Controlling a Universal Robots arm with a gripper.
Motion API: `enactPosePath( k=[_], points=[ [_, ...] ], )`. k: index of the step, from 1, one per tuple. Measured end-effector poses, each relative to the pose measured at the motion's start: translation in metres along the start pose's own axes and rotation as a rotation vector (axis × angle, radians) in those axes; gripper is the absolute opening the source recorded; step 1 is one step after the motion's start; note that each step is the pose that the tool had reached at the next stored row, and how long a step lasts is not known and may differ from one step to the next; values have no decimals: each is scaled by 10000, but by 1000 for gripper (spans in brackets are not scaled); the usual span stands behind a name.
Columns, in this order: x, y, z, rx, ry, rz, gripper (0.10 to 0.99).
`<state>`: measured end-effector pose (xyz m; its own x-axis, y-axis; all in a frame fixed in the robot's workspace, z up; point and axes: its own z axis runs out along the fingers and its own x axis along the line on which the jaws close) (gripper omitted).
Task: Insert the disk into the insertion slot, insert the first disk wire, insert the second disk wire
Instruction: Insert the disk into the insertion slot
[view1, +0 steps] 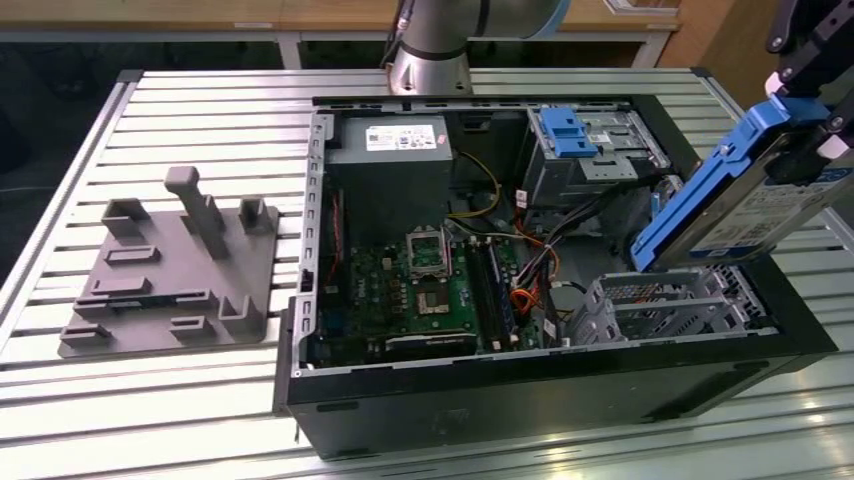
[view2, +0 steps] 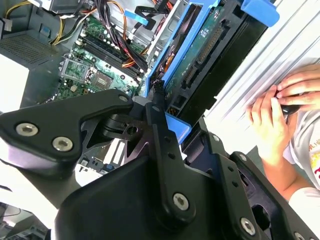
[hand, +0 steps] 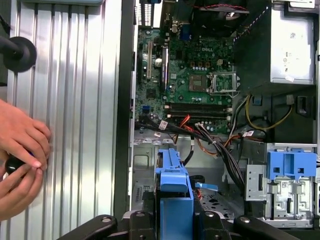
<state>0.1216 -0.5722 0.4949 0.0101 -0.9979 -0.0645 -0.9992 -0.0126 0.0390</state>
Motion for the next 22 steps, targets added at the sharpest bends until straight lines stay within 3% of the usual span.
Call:
enactPosePath(
  k=[22],
  points=[
    [-60, -11, 255, -7, 8, -114, 365]
  ],
)
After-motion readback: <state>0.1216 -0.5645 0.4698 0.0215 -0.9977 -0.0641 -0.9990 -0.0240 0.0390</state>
